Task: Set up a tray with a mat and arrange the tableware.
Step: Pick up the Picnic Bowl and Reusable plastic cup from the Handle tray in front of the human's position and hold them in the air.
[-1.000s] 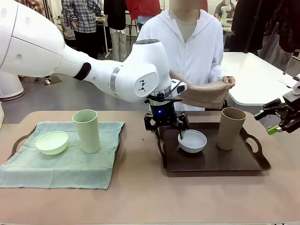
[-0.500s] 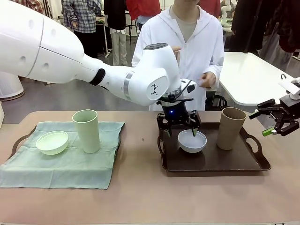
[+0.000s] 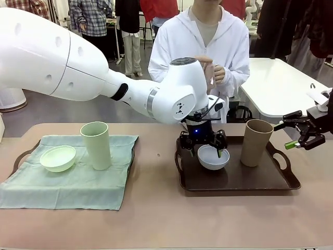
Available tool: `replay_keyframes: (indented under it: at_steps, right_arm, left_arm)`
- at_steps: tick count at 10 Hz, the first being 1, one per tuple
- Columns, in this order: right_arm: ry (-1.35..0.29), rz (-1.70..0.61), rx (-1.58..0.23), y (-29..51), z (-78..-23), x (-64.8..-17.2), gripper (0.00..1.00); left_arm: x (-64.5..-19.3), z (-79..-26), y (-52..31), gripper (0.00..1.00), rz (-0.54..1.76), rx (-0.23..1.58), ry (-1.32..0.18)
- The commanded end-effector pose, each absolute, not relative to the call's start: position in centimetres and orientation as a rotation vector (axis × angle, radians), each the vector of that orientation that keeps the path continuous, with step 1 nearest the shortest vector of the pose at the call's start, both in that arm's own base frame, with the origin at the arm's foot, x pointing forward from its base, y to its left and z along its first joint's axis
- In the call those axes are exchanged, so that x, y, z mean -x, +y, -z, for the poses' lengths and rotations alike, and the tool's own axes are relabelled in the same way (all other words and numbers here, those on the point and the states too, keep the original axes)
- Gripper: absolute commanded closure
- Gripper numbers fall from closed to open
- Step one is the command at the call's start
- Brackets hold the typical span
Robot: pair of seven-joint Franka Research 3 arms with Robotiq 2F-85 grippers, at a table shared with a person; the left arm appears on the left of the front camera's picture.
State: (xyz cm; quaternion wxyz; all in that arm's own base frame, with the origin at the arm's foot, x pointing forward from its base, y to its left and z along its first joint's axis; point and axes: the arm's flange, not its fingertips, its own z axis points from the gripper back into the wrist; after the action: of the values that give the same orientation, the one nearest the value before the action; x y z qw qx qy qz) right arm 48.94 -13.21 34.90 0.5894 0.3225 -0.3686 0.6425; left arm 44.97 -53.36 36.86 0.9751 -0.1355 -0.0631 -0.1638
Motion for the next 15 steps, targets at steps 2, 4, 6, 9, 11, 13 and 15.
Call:
replay_keyframes:
  at_steps: [2, 4, 6, 9, 11, 13, 15]
  right_arm:
    - [-0.867, -1.441, -0.747, -12.2, -34.0, -50.4, 0.0]
    - [-0.862, -1.417, -0.759, -11.8, -33.3, -50.8, 0.0]
    - [-0.857, -1.414, -0.772, -11.0, -32.6, -51.3, 0.0]
    - [-0.833, -1.416, -0.802, -9.8, -31.4, -51.7, 0.0]
    - [-0.826, -1.425, -0.819, -9.2, -30.4, -52.1, 0.0]
    - [-0.808, -1.435, -0.831, -8.6, -29.6, -52.2, 0.0]
    - [-0.793, -1.44, -0.839, -7.7, -28.9, -52.4, 0.0]
  left_arm:
    - [-45.7, -37.2, -54.0, 0.0, 0.307, 0.216, -0.15]
    - [-46.2, -37.3, -53.7, 0.0, 0.302, 0.202, -0.162]
    - [-47.0, -37.4, -53.5, 0.0, 0.295, 0.186, -0.177]
    - [-47.6, -37.1, -53.2, 0.0, 0.282, 0.171, -0.172]
    - [-47.8, -36.7, -52.9, 0.0, 0.28, 0.166, -0.166]
    - [-48.0, -36.6, -52.7, 0.0, 0.273, 0.159, -0.168]
    - [-48.3, -36.4, -52.7, 0.0, 0.267, 0.154, -0.167]
